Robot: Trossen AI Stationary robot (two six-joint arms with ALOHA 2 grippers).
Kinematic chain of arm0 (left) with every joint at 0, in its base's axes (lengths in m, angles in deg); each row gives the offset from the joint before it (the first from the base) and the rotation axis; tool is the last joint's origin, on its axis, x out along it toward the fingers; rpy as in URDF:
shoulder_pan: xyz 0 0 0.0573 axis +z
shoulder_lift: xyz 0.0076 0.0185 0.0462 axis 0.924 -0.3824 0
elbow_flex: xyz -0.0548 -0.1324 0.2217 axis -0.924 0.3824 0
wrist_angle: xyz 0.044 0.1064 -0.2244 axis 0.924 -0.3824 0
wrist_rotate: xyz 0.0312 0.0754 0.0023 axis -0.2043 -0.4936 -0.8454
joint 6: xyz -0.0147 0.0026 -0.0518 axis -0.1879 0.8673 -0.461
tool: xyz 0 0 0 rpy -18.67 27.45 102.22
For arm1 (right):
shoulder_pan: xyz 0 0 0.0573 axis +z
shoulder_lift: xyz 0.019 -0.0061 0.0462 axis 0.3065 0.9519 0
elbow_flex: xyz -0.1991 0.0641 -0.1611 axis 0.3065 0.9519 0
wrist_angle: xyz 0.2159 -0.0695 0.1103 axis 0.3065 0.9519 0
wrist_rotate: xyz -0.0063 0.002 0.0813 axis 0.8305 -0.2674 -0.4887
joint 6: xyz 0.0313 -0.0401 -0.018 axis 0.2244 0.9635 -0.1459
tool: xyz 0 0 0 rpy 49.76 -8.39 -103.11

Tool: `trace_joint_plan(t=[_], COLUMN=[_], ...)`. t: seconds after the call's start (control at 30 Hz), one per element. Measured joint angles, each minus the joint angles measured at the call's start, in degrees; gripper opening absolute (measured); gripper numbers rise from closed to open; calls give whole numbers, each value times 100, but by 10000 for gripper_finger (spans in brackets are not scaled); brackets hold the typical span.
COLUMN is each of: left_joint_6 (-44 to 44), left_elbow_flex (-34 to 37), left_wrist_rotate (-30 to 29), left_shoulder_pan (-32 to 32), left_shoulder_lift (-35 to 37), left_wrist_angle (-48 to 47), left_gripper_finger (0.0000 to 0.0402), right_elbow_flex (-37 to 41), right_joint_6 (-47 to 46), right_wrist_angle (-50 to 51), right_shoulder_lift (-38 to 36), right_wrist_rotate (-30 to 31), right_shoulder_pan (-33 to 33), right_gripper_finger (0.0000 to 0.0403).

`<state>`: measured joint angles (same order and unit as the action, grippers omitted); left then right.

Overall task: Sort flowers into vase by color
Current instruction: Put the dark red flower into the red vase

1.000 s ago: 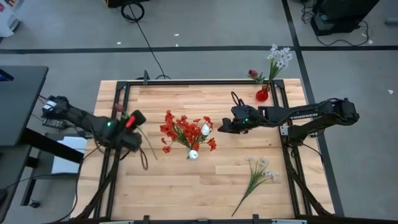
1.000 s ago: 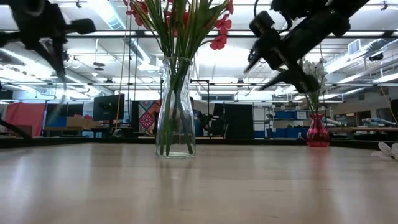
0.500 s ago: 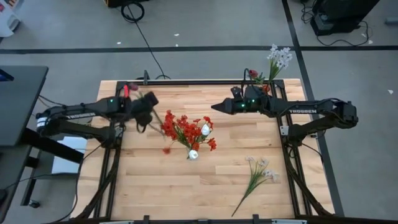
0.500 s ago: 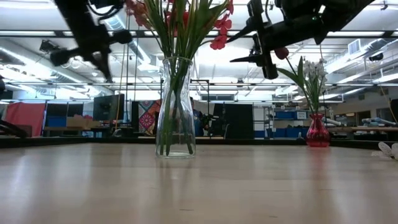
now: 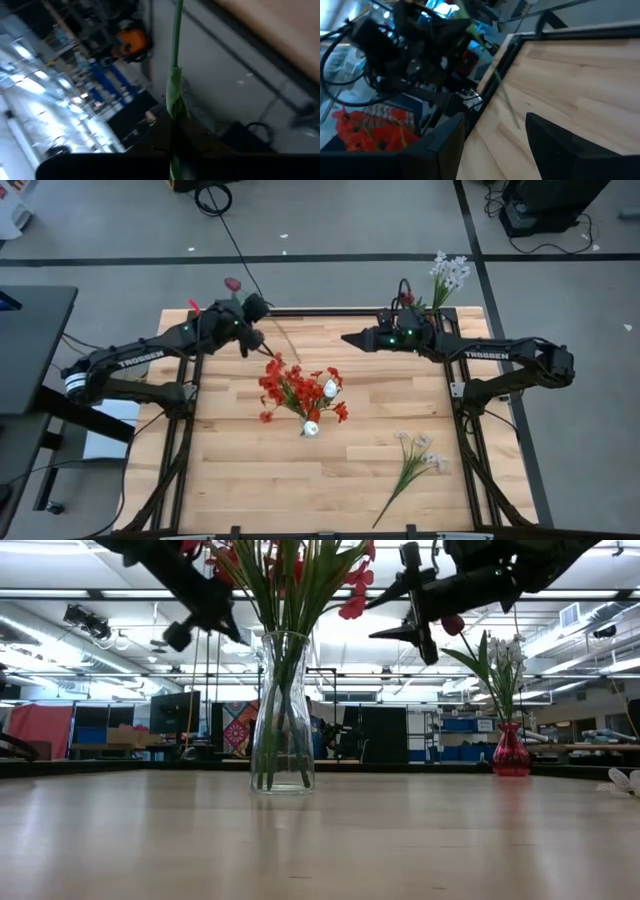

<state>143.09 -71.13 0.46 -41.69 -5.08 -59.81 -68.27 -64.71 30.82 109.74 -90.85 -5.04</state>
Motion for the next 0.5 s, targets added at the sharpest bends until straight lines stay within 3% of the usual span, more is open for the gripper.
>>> trace_joint_plan(t=[0.17,0.5], left_joint_6=[433,822], left_elbow_flex=[-258,-1321], left_wrist_rotate=[103,820], left_shoulder_pan=[13,3], left_shoulder_lift=[-314,-558], left_wrist_angle=[441,890], left_gripper_finger=[14,12], right_elbow_flex=[-647,-2791], right_joint_6=[528,2024], right_wrist_angle=[396,1859], right_shoulder_lift=[206,1399], right_wrist_rotate=[-402,-873], right_shoulder_pan=[-147,-380], right_gripper_finger=[217,217])
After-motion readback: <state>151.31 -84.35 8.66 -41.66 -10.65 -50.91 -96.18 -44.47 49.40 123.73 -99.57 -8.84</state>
